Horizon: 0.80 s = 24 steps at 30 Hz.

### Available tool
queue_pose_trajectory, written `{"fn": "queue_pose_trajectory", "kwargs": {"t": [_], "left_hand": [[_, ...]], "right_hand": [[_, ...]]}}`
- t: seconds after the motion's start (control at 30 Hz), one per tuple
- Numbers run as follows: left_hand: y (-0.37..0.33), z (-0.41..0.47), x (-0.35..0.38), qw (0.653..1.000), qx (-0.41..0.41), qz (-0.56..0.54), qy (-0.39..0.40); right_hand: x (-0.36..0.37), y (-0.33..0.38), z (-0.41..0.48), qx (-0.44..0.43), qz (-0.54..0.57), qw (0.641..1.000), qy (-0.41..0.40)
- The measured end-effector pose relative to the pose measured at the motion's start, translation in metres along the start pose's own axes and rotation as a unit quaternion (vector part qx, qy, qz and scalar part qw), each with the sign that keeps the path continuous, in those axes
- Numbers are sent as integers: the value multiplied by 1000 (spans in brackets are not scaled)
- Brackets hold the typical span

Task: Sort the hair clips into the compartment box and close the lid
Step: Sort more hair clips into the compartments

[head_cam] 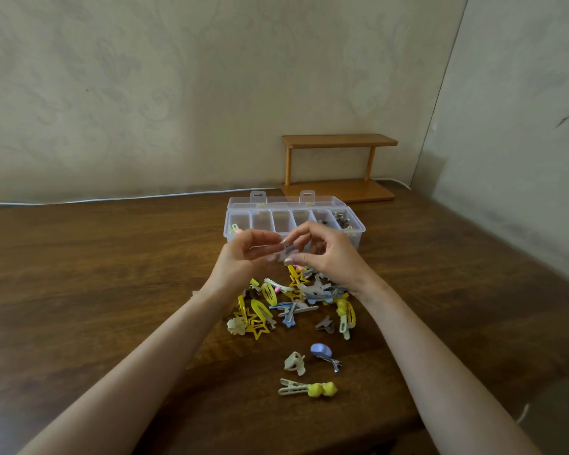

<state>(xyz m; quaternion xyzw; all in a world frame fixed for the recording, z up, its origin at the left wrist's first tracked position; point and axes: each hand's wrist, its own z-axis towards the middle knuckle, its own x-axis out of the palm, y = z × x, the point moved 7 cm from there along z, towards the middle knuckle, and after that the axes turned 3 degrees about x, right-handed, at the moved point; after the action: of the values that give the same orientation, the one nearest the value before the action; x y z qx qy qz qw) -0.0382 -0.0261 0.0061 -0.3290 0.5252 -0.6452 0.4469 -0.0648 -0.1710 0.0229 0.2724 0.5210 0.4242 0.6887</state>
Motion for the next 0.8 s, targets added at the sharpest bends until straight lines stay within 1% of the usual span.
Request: {"fn": "queue_pose_trajectory", "kwargs": {"t": [0.07, 0.13, 0.2, 0.33, 0.4, 0.53, 0.63, 0.8], "left_hand": [[-1, 0, -1, 998, 17, 58, -14], [-2, 0, -2, 994, 34, 102, -22], [-2, 0, -1, 989, 46, 137, -22], [-3, 0, -2, 982, 58, 176, -29], [-3, 0, -2, 981, 60, 183, -31], [-5, -1, 0, 977, 74, 199, -25], [-7, -3, 6, 971, 92, 221, -5], [-7, -4, 24, 949, 116, 292, 30]], "right_hand": [[-17, 0, 1, -7, -31, 995, -93], [-34, 0, 4, -15, -58, 982, -176], [-44, -1, 9, -14, -96, 970, -223], [-47, -2, 23, 11, -189, 956, -223], [-48, -2, 23, 15, -210, 950, -229], [-56, -9, 11, 17, -192, 950, -244], [-65, -16, 1, 30, -174, 956, -235], [-74, -32, -14, 57, -145, 961, -228]]}}
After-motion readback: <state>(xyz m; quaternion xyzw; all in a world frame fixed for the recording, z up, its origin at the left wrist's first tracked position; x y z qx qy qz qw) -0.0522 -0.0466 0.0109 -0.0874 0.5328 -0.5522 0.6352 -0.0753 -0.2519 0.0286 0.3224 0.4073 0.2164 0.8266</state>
